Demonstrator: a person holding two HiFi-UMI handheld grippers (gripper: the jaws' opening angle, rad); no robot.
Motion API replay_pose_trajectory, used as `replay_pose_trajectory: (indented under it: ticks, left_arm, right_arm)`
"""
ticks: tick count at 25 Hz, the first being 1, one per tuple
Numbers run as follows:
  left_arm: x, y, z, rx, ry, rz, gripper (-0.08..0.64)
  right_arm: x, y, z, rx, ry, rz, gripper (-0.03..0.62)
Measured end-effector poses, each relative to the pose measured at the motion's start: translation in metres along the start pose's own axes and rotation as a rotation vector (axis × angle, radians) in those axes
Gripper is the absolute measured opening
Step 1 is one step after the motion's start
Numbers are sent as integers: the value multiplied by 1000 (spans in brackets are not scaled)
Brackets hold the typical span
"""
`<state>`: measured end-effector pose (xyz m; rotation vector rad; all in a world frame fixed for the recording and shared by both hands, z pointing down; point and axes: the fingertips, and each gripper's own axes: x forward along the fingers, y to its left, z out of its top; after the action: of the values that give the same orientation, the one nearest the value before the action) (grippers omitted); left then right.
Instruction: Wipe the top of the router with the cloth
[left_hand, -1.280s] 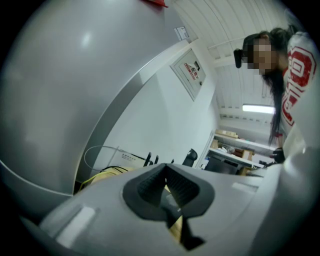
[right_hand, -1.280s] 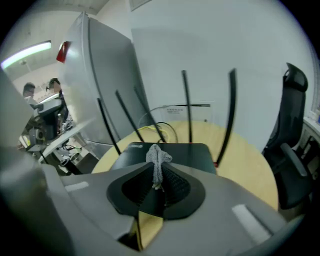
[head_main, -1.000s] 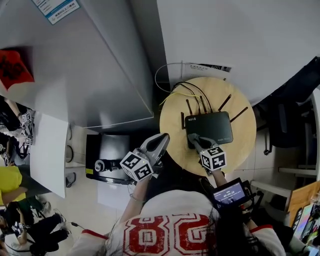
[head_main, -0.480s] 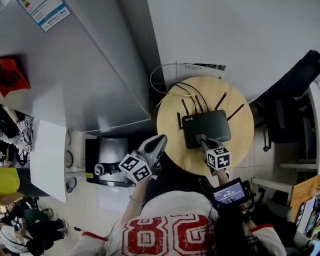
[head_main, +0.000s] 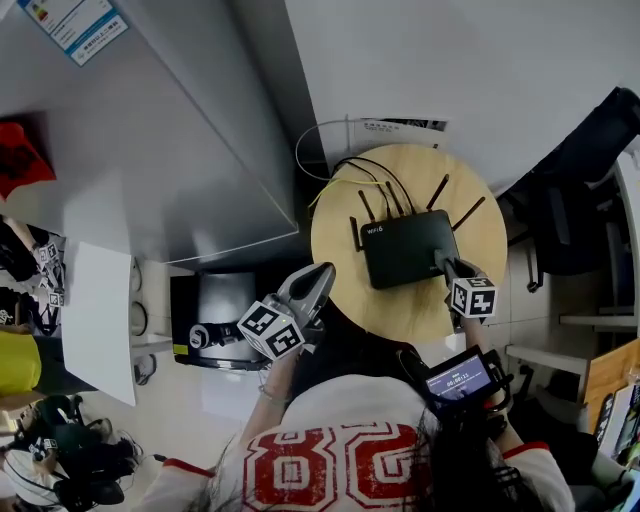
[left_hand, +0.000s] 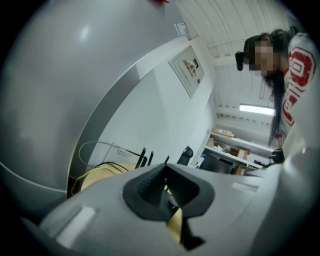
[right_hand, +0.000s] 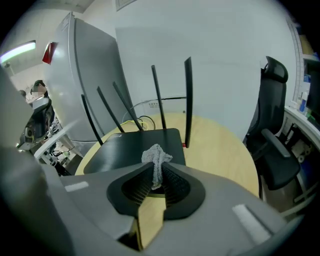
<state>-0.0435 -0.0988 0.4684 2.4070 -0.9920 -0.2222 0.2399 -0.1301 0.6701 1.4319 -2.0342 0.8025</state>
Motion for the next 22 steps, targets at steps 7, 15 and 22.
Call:
replay_pose_trajectory:
  ticks: [7,15,22]
  left_arm:
    - [-3,5,0,5,-37,-27,-5]
    - [0,12,3,7,-50,-7,-5]
    - [6,4,3,-9,-17,0,-5]
  right_arm:
    - [-8,-37,3,26,0,-76,41]
    - [-4,31,18,-26,-38,48,41]
    - [11,157,-1,-124,-6,313,41]
